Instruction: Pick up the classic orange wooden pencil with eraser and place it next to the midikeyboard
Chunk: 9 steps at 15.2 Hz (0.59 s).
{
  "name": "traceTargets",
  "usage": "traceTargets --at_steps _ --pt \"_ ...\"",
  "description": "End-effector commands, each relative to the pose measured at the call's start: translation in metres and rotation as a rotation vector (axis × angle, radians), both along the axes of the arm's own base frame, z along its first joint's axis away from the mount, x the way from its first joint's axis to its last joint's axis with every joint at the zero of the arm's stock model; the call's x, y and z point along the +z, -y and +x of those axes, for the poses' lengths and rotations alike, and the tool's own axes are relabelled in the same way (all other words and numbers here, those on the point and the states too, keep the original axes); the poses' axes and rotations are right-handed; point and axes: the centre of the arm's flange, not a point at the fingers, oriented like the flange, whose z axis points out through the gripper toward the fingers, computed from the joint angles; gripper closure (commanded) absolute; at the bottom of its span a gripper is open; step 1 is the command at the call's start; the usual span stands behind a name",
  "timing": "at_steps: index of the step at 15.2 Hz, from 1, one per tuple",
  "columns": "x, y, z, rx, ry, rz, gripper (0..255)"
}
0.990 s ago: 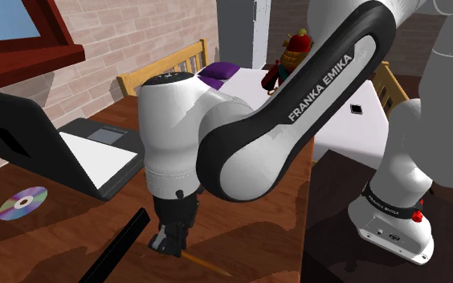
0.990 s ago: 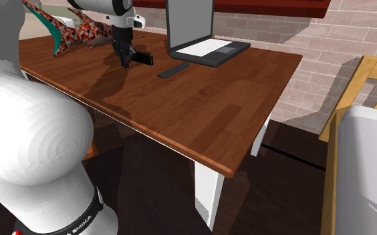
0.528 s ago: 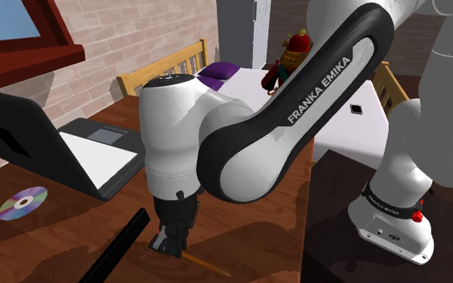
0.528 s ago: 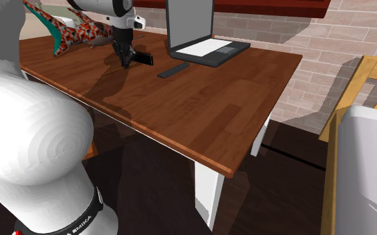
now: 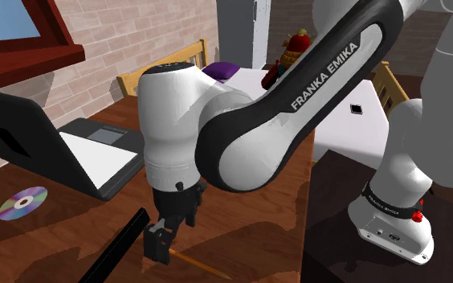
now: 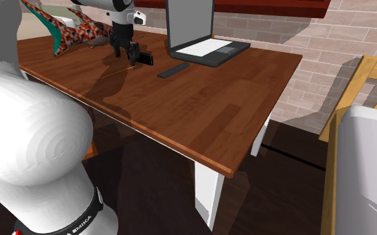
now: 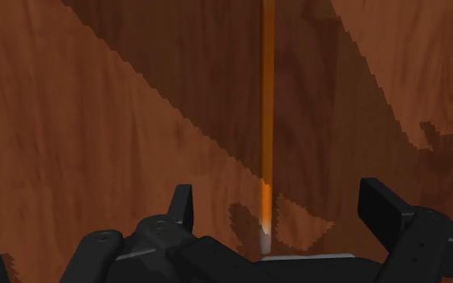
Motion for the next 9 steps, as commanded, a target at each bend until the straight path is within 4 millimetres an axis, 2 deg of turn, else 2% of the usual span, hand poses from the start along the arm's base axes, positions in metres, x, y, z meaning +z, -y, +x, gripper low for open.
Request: traceTargets --at_steps 1,2,9 --pt "0.024 0.005 0.0 0.0 -0.001 0.0 0" --pt "0.034 0.007 0.001 0.0 -0.001 0.0 0" --pt "0.034 0.007 0.001 0.0 -0.001 0.0 0"
